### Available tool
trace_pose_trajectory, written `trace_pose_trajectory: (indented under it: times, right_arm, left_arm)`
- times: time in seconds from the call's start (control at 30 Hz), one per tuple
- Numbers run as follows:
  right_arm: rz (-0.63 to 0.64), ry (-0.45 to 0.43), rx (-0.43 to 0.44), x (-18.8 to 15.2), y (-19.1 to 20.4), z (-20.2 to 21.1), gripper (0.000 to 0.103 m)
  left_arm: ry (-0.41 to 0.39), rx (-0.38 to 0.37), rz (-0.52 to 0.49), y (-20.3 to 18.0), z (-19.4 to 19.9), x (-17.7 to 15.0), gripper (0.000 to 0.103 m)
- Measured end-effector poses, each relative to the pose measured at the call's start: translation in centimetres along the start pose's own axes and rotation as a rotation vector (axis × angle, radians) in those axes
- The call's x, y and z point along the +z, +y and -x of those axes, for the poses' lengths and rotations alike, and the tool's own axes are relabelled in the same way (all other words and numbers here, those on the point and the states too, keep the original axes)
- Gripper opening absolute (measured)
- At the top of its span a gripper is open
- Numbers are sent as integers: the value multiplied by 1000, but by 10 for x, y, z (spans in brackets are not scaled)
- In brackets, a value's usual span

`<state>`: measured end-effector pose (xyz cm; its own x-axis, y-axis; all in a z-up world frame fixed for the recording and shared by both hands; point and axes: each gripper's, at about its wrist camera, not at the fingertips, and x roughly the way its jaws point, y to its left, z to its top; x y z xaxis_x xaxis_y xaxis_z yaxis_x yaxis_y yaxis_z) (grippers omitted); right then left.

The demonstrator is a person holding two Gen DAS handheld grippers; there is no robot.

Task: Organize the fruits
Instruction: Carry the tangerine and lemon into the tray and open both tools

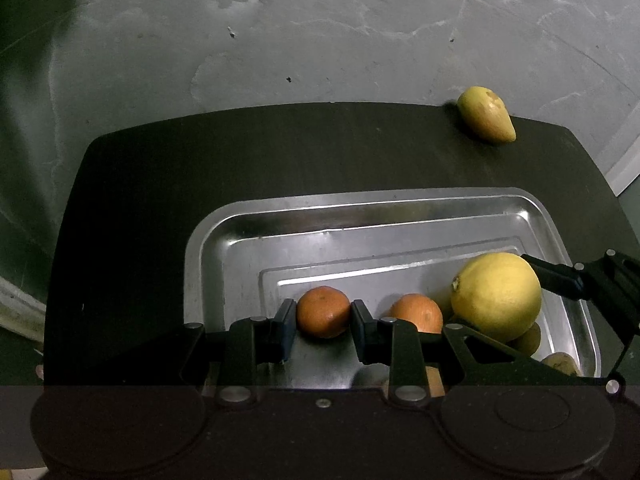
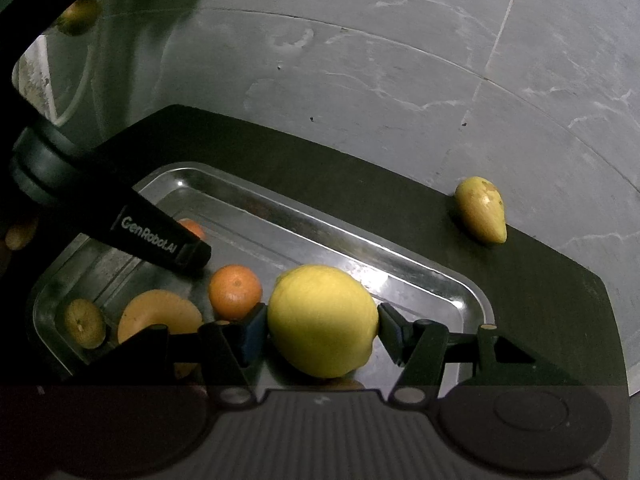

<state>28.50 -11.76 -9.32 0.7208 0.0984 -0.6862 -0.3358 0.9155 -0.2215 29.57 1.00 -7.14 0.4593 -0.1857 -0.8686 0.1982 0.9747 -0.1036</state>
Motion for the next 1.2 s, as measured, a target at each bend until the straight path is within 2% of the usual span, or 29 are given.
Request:
trace_pose_trajectory:
  times: [0.37, 0.67, 0.93, 1.03, 1.1, 1.2]
  right_arm:
    - [-18, -2, -15, 0, 0, 4, 65]
    - [-70, -22, -40, -2, -3, 21, 74]
    - [-132, -21, -55, -10, -5, 41, 82]
    - [-156, -15, -55, -15, -5, 49, 87]
    - [-171, -3, -53, -19, -6, 54, 90]
    - [-187, 14, -54, -24, -6, 60, 95]
  left_arm:
    - [-5, -4, -3, 2, 4, -2, 32]
    - [-28, -38, -15, 6, 18, -6, 42]
    - [-45, -63, -39, 15, 35, -14, 60]
    - [-46, -79, -55, 19, 43, -20, 69]
    - [-51, -93, -63, 23, 49, -26, 80]
    - [-56, -116, -69, 28, 58, -34, 87]
